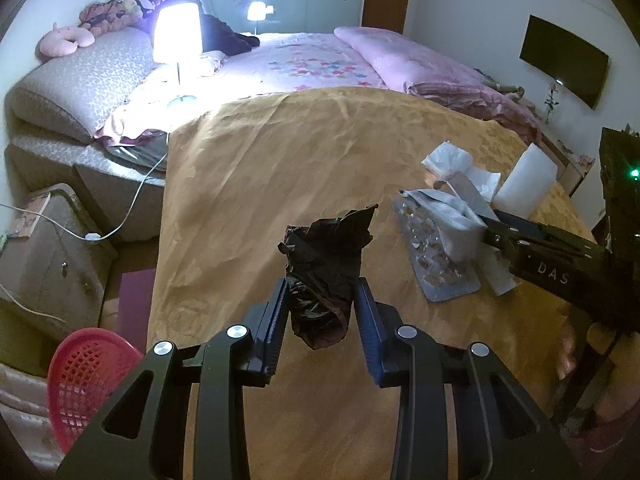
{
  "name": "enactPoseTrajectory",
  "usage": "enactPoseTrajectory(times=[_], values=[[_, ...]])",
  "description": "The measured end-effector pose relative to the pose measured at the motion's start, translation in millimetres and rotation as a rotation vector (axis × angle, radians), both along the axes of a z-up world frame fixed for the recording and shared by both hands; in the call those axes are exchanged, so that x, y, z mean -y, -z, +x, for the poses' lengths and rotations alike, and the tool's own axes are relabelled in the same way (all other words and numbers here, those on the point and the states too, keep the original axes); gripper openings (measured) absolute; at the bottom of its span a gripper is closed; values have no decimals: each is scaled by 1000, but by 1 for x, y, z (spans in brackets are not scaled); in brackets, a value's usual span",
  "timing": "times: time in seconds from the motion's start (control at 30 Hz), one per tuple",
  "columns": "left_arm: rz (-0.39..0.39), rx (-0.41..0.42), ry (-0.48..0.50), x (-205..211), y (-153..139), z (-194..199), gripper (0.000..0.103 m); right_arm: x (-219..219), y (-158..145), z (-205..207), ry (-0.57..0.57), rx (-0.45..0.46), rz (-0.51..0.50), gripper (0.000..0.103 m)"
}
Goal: Collect trash
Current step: 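Hold the dark bag in the left tool while the right tool grasps the white printed carton, then open and reclose the left tool on the dark bag while the right tool holds the carton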
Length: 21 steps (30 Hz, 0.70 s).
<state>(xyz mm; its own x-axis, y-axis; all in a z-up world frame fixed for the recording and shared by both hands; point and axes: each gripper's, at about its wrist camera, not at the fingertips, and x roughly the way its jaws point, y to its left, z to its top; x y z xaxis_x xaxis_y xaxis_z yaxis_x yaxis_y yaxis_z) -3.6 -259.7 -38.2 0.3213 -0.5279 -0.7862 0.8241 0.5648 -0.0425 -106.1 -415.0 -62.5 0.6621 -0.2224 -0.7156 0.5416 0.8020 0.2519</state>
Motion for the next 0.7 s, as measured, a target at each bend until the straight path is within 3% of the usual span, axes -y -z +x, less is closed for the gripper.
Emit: enactPoseTrajectory(times=[0.7], values=[[42,31,2,-6,14,-18,32,-31,0,-68,11,-43,-28,42]])
